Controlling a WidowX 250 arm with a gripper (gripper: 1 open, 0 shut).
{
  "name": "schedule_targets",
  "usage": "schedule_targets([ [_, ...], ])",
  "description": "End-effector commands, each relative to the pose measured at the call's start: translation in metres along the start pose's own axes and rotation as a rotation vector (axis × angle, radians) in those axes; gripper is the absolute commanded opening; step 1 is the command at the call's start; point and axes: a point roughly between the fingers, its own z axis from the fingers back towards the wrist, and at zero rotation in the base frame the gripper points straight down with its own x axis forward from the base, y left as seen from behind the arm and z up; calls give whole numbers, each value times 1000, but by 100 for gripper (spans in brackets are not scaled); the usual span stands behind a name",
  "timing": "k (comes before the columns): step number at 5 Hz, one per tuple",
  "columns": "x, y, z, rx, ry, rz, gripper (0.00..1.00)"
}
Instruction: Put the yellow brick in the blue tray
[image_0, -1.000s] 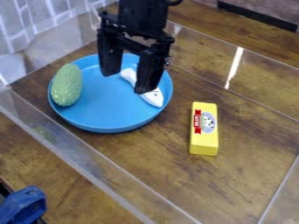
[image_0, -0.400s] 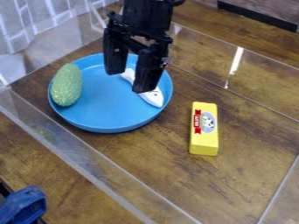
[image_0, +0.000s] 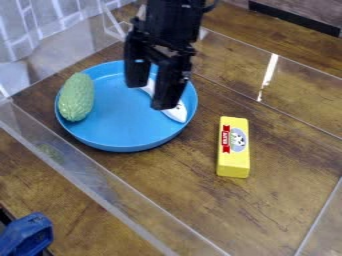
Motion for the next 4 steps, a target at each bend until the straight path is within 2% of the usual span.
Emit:
schedule_targets([
  [1,14,-17,14,33,-45,-80,100],
  [3,33,-75,-15,75,-63,-259,100],
  [4,37,-77,-36,88,-75,-315,100],
])
